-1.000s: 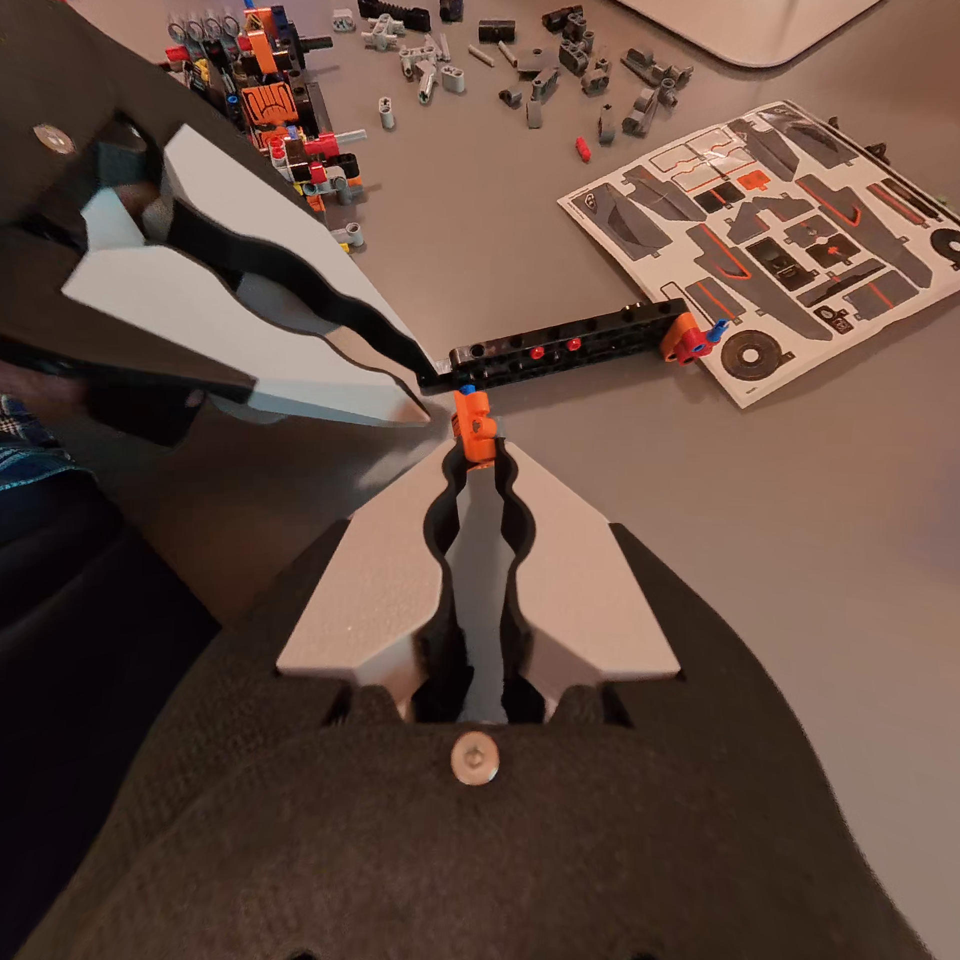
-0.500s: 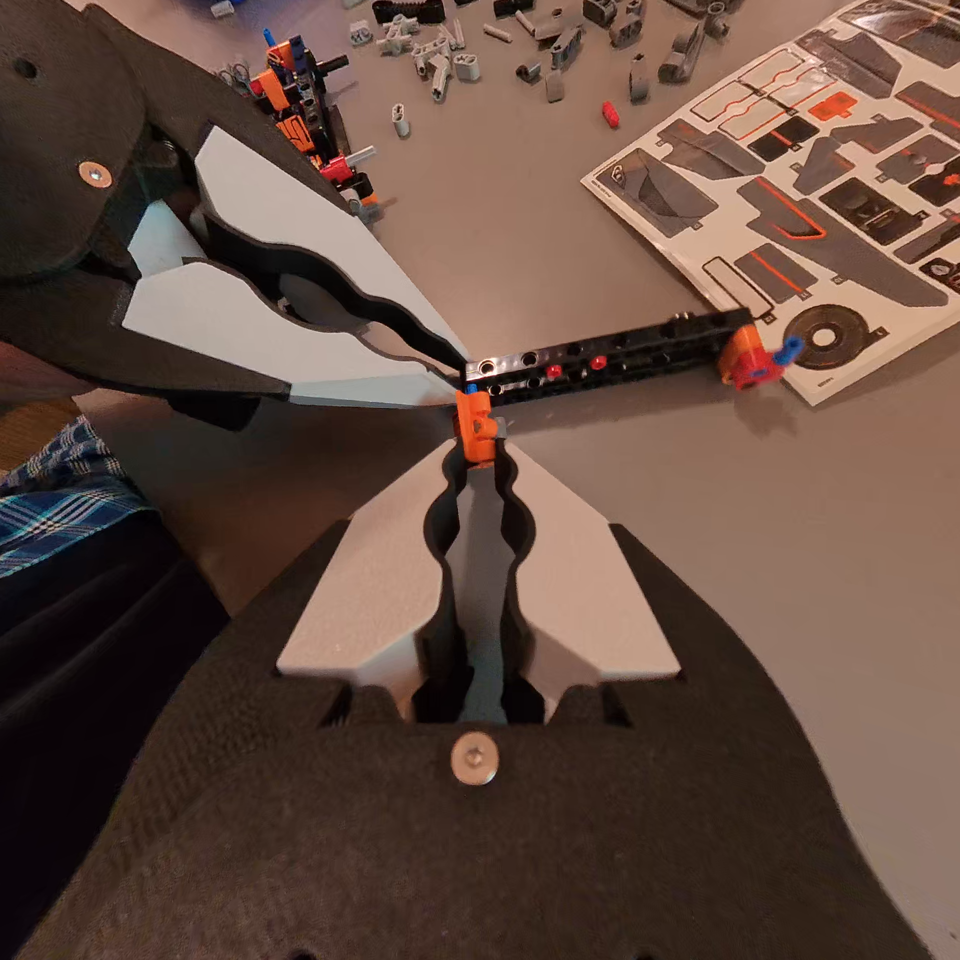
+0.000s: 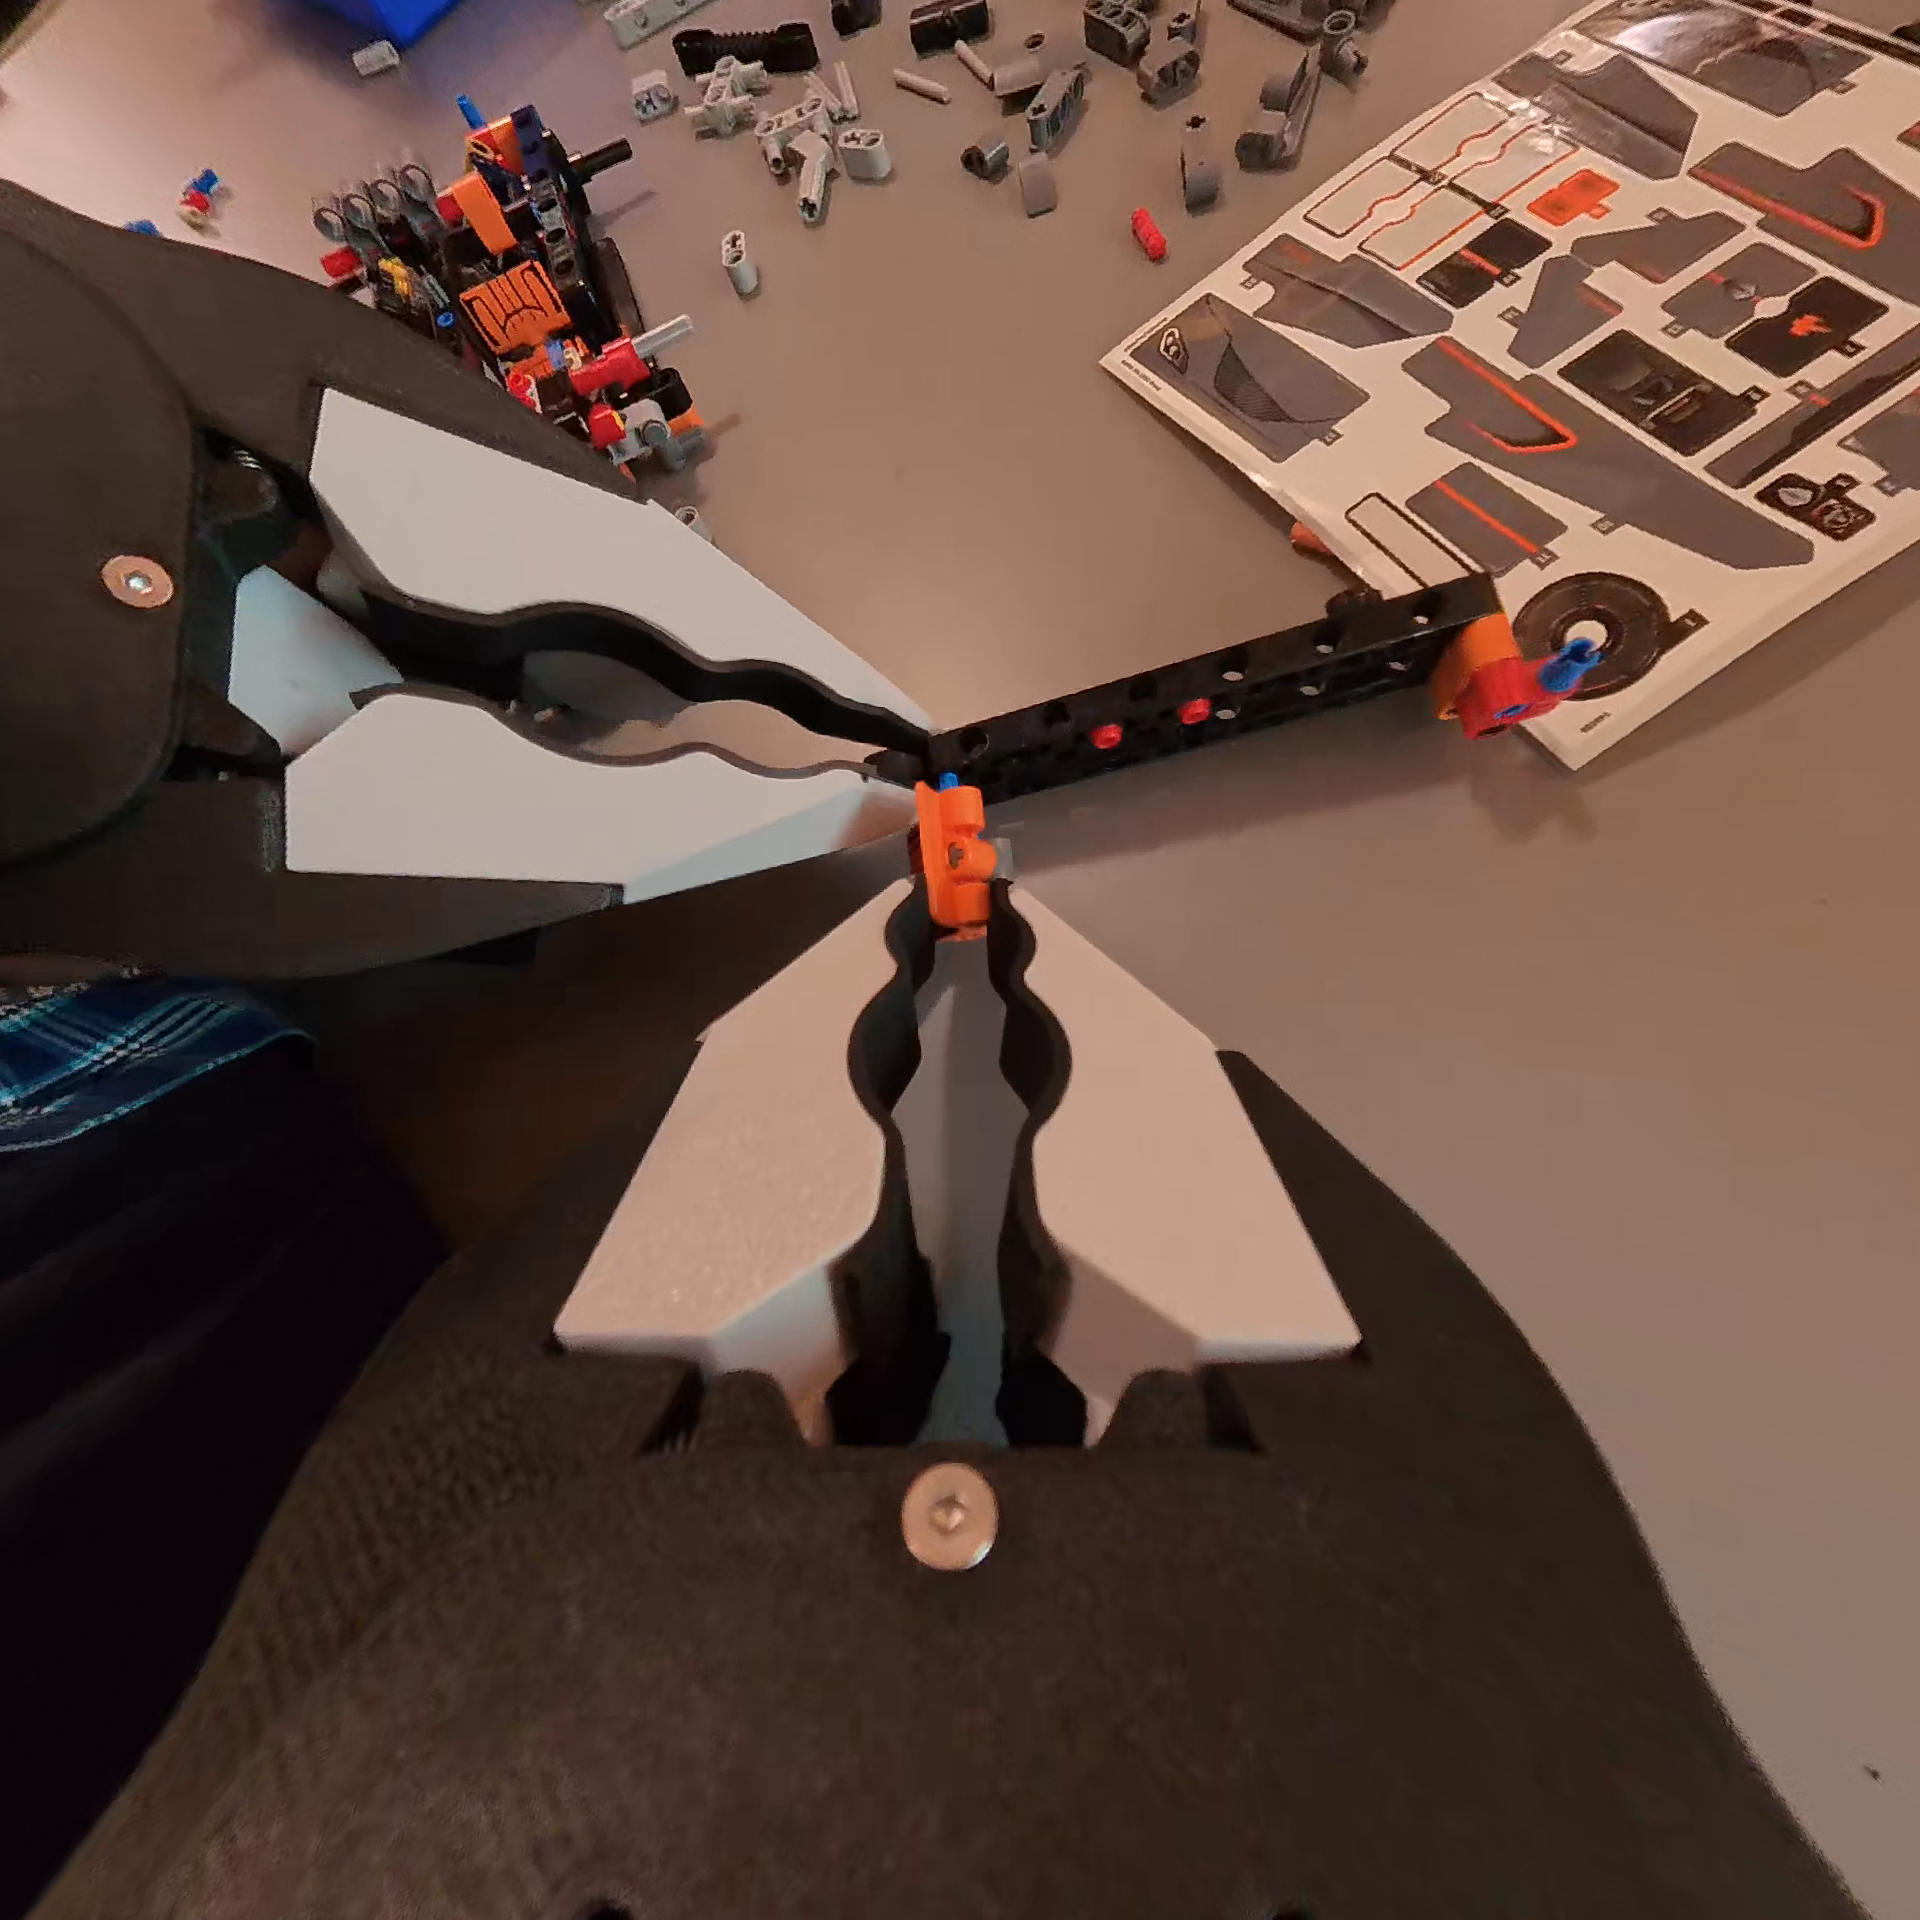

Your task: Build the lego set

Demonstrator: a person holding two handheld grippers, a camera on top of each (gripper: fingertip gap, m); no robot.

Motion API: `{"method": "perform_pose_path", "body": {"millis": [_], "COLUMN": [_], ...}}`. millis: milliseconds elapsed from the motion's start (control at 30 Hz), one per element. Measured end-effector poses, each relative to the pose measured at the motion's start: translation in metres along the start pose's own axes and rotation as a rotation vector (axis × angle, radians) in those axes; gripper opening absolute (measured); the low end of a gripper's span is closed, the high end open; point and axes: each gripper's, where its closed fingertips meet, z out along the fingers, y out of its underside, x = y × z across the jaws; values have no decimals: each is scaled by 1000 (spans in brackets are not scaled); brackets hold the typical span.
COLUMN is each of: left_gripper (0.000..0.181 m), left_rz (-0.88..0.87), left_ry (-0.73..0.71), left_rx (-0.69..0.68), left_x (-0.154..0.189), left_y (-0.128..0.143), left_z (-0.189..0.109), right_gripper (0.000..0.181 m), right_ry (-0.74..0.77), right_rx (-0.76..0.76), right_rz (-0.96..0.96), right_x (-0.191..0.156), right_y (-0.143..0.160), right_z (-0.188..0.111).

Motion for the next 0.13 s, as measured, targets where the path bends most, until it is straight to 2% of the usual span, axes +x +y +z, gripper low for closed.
{"method": "perform_pose_path", "body": {"millis": [33,133], "left_gripper": [8,8], "left_rz": [12,9], "left_ry": [-13,-47], "left_rx": [-1,0], "left_x": [0,-1], "left_y": [0,-1], "left_z": [0,1], "right_gripper": [7,6], "right_ry": [4,7], "right_rx": [0,7], "right_rz": [-2,15], "right_x": [0,2], "right_y": [0,-1], "right_z": [0,0]}}
